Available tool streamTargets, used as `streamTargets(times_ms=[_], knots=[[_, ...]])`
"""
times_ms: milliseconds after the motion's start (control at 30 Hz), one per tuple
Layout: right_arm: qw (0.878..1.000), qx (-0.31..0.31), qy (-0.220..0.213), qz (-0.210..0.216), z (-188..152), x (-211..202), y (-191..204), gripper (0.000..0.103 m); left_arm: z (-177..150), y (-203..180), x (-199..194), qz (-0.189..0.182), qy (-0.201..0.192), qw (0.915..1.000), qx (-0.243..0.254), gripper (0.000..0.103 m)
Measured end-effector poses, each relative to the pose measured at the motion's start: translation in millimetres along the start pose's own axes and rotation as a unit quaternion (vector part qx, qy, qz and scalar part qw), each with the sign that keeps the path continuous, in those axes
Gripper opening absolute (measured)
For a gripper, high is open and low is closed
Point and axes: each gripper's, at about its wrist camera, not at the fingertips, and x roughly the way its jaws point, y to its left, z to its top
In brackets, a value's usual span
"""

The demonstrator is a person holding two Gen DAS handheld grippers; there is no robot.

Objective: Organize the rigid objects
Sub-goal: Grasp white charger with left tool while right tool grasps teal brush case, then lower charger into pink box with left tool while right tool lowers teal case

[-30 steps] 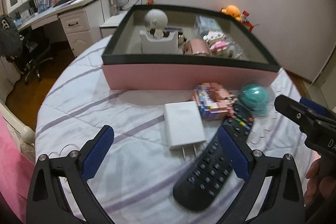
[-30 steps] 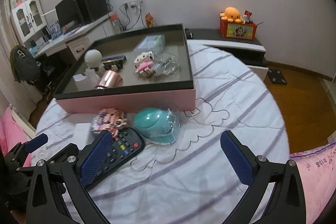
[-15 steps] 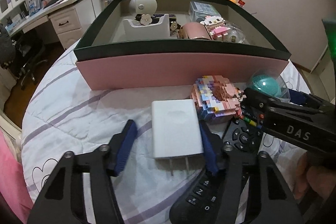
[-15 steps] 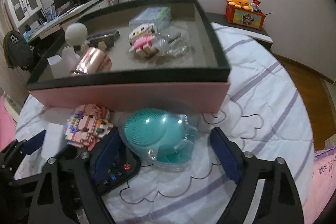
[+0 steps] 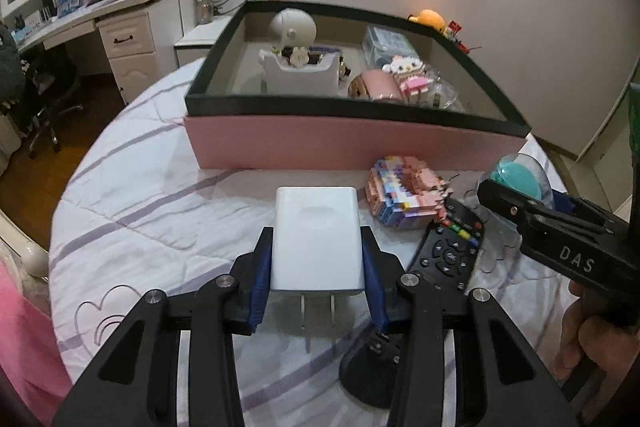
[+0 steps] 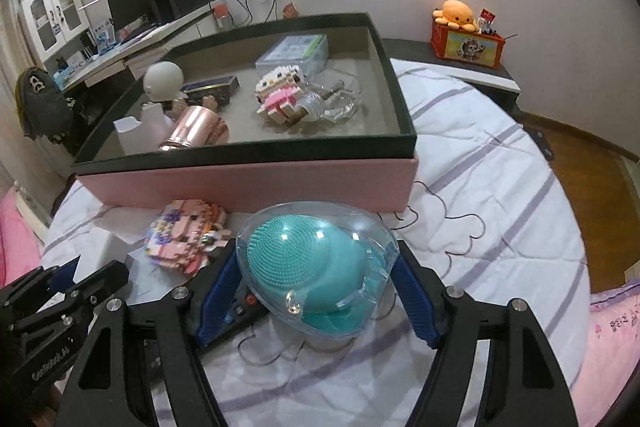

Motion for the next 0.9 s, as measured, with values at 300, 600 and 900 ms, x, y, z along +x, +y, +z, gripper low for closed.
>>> streamTargets(times_ms=[300,600,900], knots=[[0.998,-0.021,-0.051,0.010,12,-53,20,0.074,15,-1,-46,0.000,-0.048,0.9988,0.012,0.040],[0.993,-0.048,-0.105,0.026,43,-91,43,0.074,54,0,-78,0.001,-0.102,0.9947,0.017,0.041],[0.991,-0.052,-0.119,0.027,90,-71,39,0.074,104,-2,-58,-0.001,-0.125,0.9920,0.020,0.041]])
